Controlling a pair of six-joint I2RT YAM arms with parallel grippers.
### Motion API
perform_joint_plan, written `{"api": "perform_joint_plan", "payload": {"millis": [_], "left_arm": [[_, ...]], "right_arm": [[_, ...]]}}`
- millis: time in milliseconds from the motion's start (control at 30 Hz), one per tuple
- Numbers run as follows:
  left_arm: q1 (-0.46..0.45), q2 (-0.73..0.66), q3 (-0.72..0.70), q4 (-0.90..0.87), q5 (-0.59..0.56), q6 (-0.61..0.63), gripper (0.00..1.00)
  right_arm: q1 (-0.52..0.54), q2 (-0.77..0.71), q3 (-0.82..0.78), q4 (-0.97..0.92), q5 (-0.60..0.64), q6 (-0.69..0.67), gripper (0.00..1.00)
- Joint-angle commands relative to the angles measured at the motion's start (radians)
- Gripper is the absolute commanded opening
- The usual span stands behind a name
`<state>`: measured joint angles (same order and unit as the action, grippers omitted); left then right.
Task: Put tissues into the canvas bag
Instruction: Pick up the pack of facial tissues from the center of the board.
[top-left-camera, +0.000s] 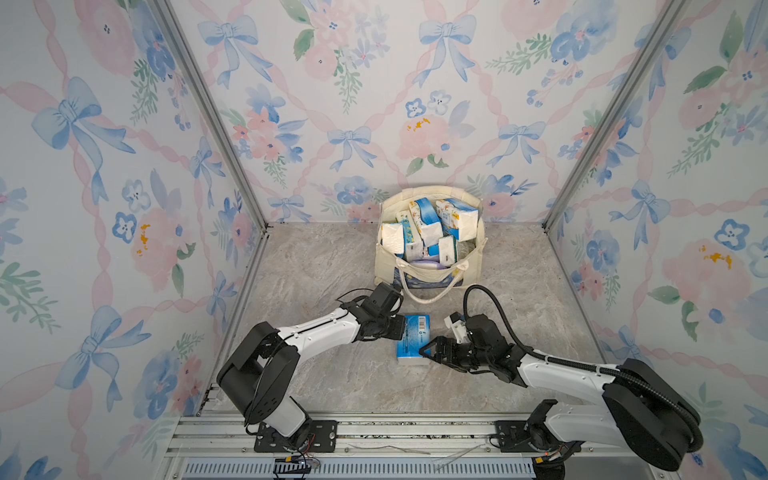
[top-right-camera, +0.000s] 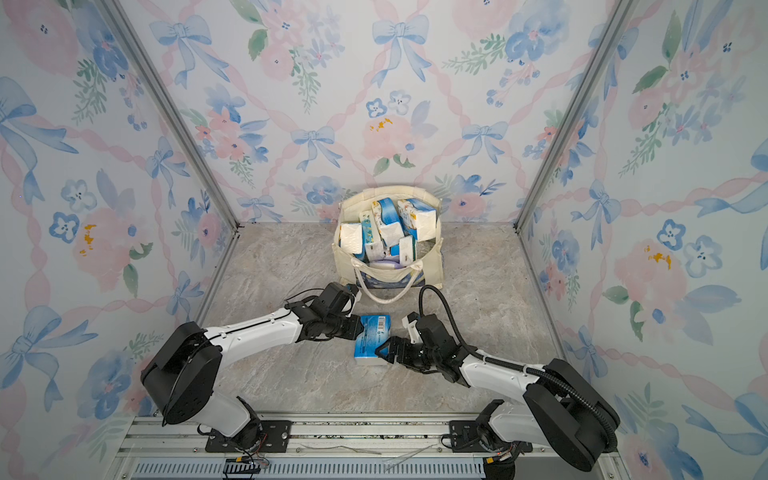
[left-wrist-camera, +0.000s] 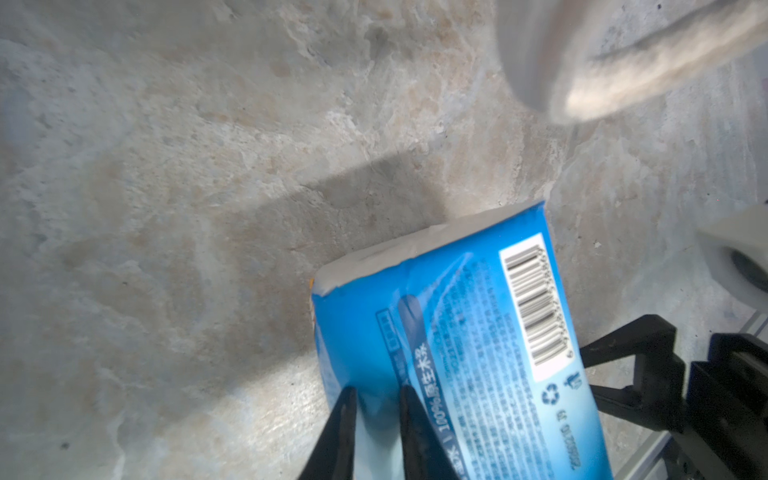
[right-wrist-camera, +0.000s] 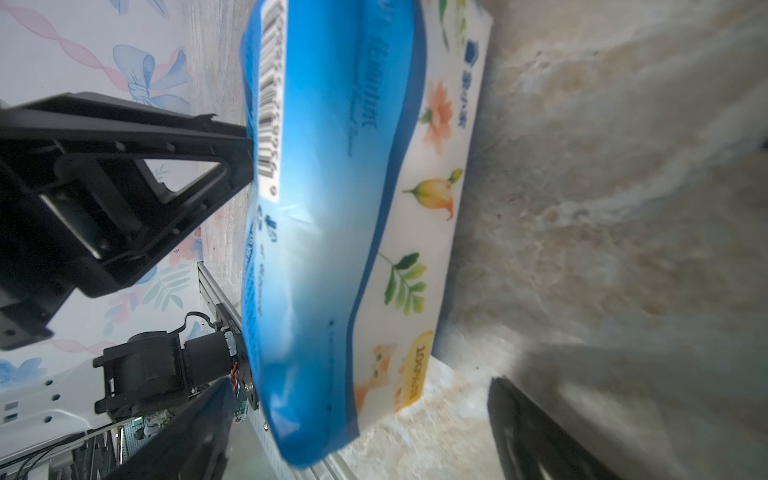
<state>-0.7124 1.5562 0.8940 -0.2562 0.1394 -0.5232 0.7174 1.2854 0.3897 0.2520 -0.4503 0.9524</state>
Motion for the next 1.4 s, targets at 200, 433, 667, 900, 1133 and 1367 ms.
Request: {"api": "perform_joint_plan", "payload": {"millis": [200,433,667,900,1133,1367], "left_arm": [[0.007,0.037,-0.033,-0.026,-0.005,0.009,0.22],[0.015,0.027,-0.051,-0.018,0.011,0.002,0.21],[0.030,-0.004,-0.064,-0.018,0.024,0.002,0.21],[0.042,-0.039,-0.058,-0.018,0.043,-0.002,0.21],[0.078,-0.102,-0.055,-0.021,0.078,-0.003,0.27],[0.236,-0.304,-0.044,-0.093,0.074,0.034,0.31]], "right_arm": [[0.027,0.173,-0.020,0.248,-0.046,0.110,0.97],[0.043,0.344,-0.012,0.506,-0.076,0.216,0.89],[0.043,0.349,-0.029,0.525,-0.044,0.234,0.82],[0.046,0.191,0.014,0.224,0.056,0.105,0.60],[0.048,0.041,0.086,-0.025,0.096,-0.013,0.47],[0.073,-0.094,0.299,-0.590,0.000,-0.320,0.47]]}}
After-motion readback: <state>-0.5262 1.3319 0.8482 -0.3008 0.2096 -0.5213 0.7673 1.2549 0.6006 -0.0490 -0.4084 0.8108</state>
